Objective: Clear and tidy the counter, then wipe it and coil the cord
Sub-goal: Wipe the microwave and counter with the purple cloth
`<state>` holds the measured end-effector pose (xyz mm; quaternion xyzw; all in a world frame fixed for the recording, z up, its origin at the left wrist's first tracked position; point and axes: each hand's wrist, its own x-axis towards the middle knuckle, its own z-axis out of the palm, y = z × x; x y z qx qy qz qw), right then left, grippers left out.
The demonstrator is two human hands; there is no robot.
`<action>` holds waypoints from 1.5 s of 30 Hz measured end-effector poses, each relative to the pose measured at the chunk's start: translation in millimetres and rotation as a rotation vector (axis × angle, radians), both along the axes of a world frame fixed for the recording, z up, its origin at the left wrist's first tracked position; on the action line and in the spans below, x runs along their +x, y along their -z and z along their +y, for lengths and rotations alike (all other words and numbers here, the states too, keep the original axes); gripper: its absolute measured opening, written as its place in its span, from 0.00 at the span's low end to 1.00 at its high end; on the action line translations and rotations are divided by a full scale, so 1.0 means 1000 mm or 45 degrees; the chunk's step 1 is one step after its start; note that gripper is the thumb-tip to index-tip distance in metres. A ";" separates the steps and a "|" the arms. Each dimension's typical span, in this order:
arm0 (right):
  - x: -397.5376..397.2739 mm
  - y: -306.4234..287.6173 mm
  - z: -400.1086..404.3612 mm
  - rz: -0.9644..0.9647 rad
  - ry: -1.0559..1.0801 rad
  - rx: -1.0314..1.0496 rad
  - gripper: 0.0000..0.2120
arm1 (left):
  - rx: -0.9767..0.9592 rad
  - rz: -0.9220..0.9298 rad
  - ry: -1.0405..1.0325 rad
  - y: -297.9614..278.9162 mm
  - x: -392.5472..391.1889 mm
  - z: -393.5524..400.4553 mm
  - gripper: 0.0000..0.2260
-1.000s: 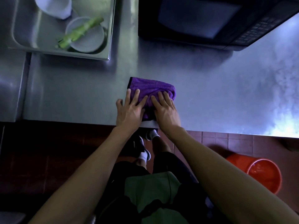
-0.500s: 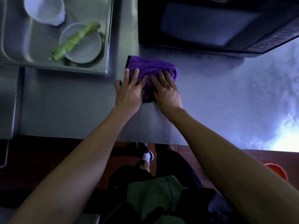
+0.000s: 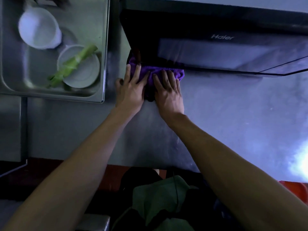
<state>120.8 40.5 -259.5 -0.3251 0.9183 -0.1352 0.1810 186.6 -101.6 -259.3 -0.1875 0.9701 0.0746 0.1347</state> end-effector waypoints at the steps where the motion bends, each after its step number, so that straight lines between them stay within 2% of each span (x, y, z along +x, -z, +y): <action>1: 0.000 0.000 0.001 0.007 -0.006 0.002 0.25 | -0.002 -0.006 -0.004 -0.001 0.000 0.001 0.24; 10: 0.009 -0.009 0.010 -0.033 -0.095 0.001 0.25 | -0.075 0.004 0.024 -0.009 0.030 0.016 0.22; 20: 0.165 -0.017 0.047 -0.006 -0.177 0.029 0.27 | -0.018 0.079 0.008 -0.010 0.195 0.053 0.21; 26: 0.224 -0.026 0.091 0.072 -0.188 0.020 0.25 | 0.027 0.096 0.044 -0.015 0.248 0.088 0.18; 32: 0.243 -0.033 0.107 0.072 -0.146 0.032 0.25 | 0.015 0.150 0.130 -0.024 0.260 0.114 0.13; 37: 0.247 -0.031 0.129 0.068 -0.128 -0.060 0.25 | 0.023 0.277 0.164 -0.020 0.263 0.125 0.11; 45: 0.236 -0.025 0.199 0.095 0.005 -0.217 0.23 | 0.079 0.474 0.249 -0.008 0.242 0.184 0.13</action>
